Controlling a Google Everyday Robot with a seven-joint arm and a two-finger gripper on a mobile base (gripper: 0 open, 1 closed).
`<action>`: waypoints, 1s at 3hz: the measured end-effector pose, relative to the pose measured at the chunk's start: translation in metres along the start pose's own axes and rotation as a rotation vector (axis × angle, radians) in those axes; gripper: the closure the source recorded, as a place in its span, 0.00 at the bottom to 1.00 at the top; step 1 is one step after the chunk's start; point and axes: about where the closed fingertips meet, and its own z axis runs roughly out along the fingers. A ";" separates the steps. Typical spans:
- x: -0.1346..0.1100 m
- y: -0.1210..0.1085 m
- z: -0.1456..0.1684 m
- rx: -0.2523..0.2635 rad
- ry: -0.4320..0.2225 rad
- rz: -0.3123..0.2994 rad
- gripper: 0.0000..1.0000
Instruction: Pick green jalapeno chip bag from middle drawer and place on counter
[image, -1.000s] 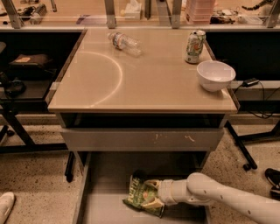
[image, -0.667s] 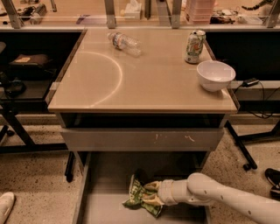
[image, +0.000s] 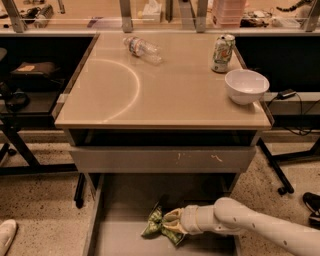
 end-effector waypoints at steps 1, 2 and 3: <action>0.000 0.001 -0.004 0.001 0.010 0.015 1.00; -0.020 -0.011 -0.039 0.040 -0.006 0.001 1.00; -0.049 -0.027 -0.089 0.093 0.006 -0.040 1.00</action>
Offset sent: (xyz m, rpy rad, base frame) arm 0.0170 -0.0566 0.0914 0.0096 -0.0798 -0.0814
